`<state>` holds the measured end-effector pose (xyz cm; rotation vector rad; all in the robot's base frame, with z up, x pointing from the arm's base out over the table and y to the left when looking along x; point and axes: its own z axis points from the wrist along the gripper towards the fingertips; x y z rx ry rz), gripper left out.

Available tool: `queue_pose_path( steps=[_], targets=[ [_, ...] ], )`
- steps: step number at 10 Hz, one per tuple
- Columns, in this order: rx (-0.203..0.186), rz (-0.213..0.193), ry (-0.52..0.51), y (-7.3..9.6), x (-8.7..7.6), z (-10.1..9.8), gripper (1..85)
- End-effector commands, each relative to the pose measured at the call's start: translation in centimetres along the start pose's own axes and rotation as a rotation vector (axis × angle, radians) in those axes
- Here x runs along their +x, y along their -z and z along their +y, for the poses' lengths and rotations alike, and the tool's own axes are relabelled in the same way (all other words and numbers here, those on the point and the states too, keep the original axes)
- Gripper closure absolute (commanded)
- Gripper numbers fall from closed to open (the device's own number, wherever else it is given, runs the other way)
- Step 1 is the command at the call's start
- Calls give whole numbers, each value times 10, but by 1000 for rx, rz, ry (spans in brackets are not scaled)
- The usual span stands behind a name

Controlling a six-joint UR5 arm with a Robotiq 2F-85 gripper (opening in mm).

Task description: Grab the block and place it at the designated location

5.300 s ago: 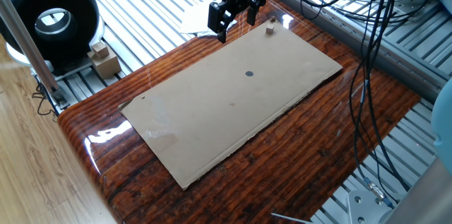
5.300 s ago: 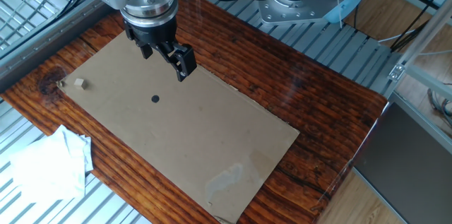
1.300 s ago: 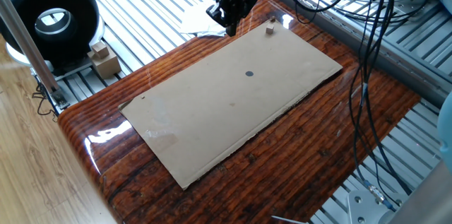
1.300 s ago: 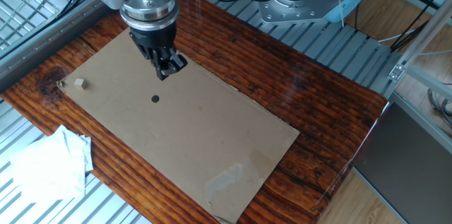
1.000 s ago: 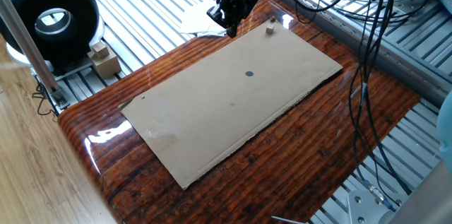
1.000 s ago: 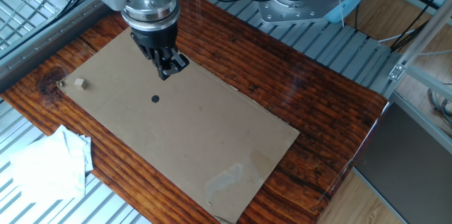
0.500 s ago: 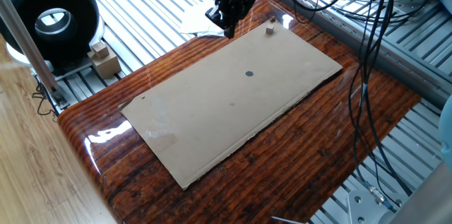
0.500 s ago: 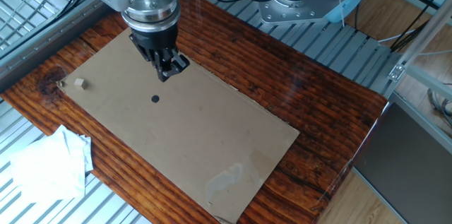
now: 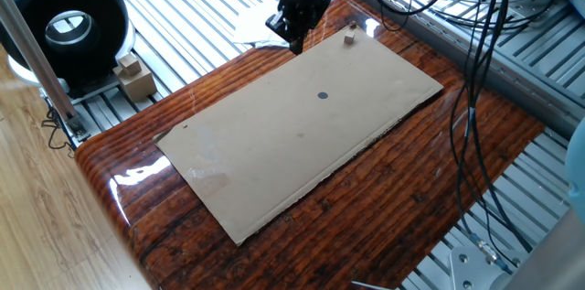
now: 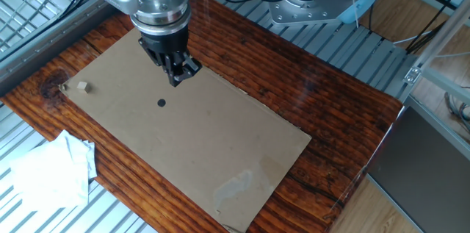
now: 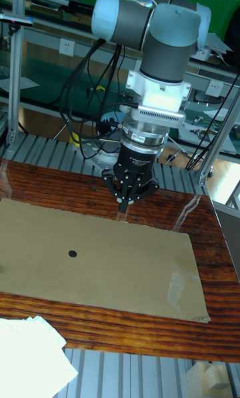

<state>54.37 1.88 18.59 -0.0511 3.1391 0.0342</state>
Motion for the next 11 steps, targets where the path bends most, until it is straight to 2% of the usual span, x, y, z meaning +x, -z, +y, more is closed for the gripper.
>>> queue_pose_path(
  steps=[1,3,4,5,6,7,8,9,10,11],
  targets=[
    [-15,65,62,2,17,3,847],
    [0,13,186,1,4,0,847],
    [33,17,229,1,4,-9,847],
    [-25,50,188,1,14,5,847],
    [-76,104,124,3,28,18,847],
    [-30,8,68,1,3,8,847],
    [-1,9,94,-10,-12,-5,847],
    [-43,10,83,-29,-32,-8,847],
    [-83,8,130,-49,-56,-22,847],
    [-76,43,170,-64,-75,-50,830]
  ],
)
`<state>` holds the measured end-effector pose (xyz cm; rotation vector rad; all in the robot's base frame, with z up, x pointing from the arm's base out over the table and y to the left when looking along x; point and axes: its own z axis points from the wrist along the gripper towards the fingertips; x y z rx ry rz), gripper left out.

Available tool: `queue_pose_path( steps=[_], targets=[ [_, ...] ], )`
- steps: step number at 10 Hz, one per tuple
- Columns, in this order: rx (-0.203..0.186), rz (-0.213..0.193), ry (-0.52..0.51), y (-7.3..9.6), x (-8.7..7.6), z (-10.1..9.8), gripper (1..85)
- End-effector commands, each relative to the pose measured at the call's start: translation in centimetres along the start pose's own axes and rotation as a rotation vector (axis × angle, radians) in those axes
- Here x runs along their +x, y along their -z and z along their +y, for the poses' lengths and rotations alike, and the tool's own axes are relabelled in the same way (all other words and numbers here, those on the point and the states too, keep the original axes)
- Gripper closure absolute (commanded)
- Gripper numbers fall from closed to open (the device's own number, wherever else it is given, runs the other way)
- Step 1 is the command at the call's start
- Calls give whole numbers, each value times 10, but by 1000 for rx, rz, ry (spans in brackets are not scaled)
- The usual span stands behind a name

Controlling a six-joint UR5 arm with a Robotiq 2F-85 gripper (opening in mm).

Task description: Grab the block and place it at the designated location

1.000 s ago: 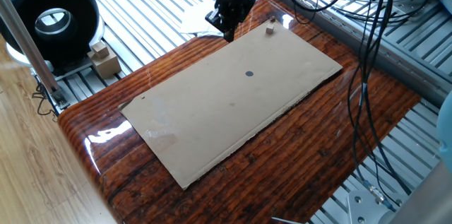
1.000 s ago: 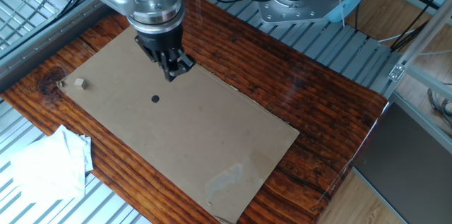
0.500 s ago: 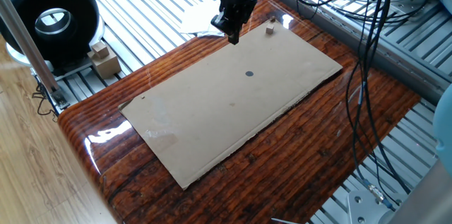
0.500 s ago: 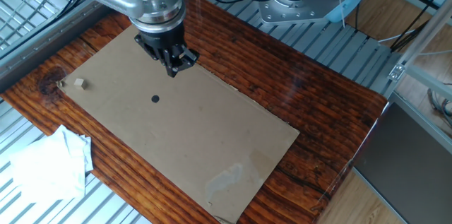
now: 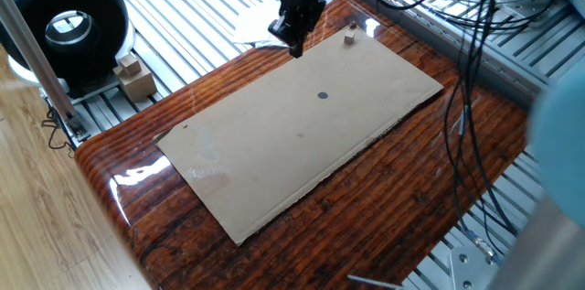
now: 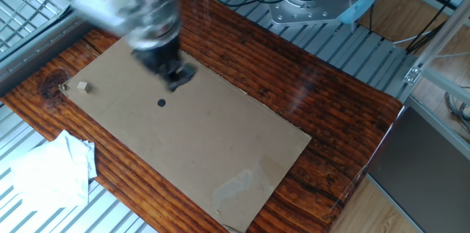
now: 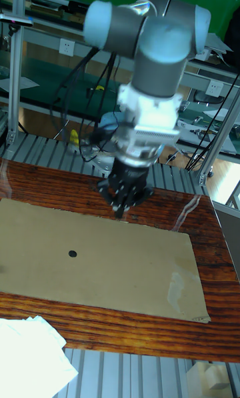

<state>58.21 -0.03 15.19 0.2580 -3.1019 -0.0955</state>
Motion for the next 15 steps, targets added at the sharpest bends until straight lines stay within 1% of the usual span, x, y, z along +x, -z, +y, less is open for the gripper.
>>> queue_pose_path(
  steps=[1,2,3,4,5,6,7,8,9,10,11,12,13,14,15],
  targets=[
    [5,-5,50,-31,-58,-73,800],
    [54,-19,99,-31,-78,-120,783],
    [77,-11,133,-34,-84,-159,780],
    [77,0,121,-44,-78,-176,780],
    [117,-6,154,-54,-76,-194,687],
    [153,-42,231,-62,-80,-210,583],
    [237,-62,278,-62,-85,-233,543],
    [201,-58,274,-65,-83,-223,547],
    [147,-54,262,-67,-80,-210,480],
    [52,32,195,-70,-54,-189,483],
    [24,68,113,-70,-44,-182,503],
    [87,75,105,-69,-43,-198,477],
    [140,105,127,-67,-36,-212,467],
    [205,129,188,-63,-33,-230,397],
    [240,122,217,-61,-36,-239,343]
  ],
)
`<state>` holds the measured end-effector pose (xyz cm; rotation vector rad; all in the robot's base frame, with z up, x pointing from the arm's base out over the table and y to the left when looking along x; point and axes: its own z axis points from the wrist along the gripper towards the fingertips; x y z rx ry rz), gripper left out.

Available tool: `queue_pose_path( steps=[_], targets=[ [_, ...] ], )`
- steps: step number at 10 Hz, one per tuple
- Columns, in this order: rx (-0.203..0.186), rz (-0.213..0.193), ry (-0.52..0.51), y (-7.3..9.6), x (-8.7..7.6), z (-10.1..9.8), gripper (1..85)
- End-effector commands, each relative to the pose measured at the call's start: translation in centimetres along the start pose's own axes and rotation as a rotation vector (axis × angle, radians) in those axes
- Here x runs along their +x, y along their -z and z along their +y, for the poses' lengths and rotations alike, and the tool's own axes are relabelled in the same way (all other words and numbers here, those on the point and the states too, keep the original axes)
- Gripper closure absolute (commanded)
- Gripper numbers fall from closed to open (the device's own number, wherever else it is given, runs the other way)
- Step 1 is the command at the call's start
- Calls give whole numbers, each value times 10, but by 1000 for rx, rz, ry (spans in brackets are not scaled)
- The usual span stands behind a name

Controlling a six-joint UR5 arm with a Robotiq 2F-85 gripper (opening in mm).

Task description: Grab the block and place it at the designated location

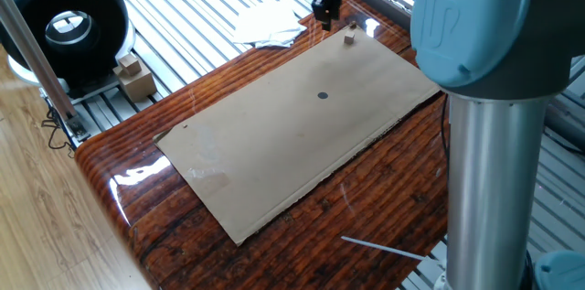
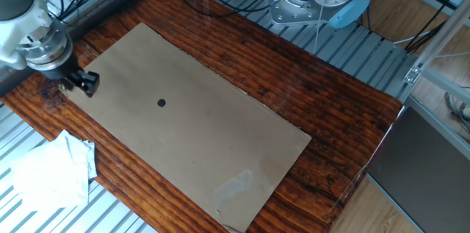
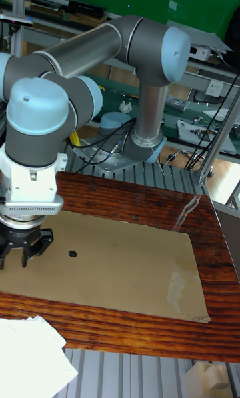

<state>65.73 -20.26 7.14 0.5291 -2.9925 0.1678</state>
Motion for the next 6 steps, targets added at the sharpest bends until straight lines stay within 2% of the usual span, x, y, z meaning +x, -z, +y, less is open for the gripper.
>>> queue_pose_path(
  steps=[1,2,3,4,5,6],
  targets=[
    [64,37,40,0,11,-19,350],
    [57,21,41,0,6,-18,370],
    [-2,-12,40,-7,-1,-4,373],
    [12,-15,36,-17,0,-11,377],
    [44,-16,33,-24,2,-23,407],
    [38,-23,37,-29,4,-26,413]
  ],
)
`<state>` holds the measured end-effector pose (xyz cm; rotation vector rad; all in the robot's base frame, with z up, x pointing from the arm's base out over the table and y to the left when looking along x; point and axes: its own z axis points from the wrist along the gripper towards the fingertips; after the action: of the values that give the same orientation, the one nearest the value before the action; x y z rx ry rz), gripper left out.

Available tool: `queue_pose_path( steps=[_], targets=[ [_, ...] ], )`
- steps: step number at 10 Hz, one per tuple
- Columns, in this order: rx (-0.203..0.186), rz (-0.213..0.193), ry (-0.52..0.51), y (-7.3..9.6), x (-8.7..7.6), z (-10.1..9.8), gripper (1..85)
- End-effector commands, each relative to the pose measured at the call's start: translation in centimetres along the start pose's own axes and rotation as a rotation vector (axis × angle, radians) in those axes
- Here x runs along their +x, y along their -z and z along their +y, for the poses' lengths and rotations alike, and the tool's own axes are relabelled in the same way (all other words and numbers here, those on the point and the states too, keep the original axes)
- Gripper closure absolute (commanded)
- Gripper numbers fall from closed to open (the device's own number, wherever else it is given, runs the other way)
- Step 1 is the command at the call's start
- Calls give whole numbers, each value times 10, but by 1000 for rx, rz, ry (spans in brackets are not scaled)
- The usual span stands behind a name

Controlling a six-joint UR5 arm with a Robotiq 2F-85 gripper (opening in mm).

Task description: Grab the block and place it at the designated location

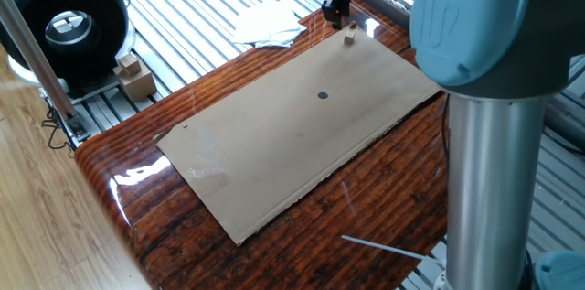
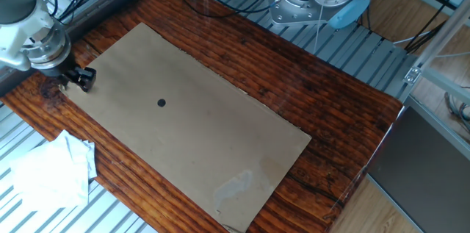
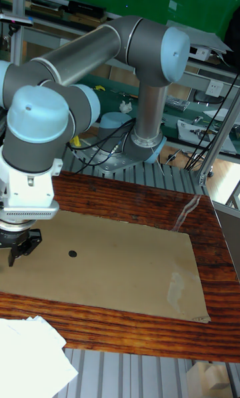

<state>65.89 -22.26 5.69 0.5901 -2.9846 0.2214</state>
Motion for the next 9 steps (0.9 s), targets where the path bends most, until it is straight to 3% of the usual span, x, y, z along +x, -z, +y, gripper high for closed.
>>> queue_pose_path(
  steps=[1,3,4,6,9],
  targets=[
    [-3,-20,6,-14,3,-9,413],
    [-2,-25,12,-28,7,-12,420],
    [-28,-34,11,-34,8,-6,423],
    [-39,-12,8,-33,16,-2,427],
    [-42,-17,11,-41,20,-3,447]
  ],
)
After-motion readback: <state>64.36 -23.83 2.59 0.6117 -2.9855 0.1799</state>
